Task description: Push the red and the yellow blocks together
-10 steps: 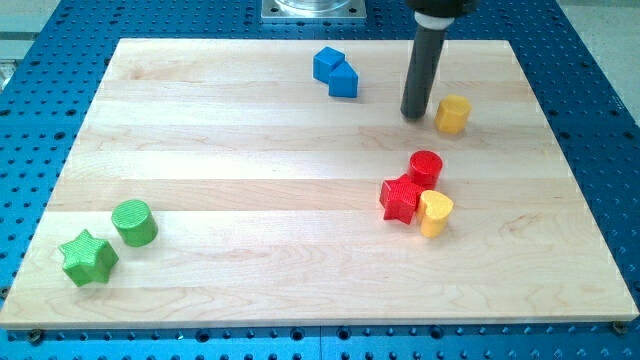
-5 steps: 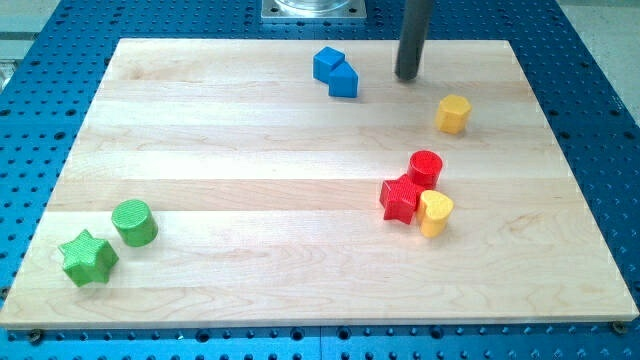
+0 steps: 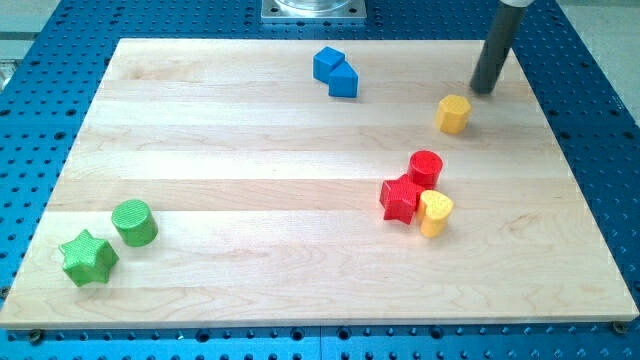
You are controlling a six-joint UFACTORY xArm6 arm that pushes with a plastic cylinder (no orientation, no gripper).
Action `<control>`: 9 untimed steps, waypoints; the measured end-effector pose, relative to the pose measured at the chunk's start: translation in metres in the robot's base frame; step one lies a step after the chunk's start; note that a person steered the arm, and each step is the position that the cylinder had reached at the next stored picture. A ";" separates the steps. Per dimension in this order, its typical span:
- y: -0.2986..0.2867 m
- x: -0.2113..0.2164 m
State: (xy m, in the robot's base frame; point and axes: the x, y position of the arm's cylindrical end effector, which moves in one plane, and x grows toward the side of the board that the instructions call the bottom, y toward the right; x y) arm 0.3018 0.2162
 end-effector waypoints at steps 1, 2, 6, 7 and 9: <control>-0.040 0.017; -0.077 0.026; -0.073 -0.087; -0.059 -0.090; -0.021 -0.083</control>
State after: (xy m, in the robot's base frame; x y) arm 0.2189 0.1949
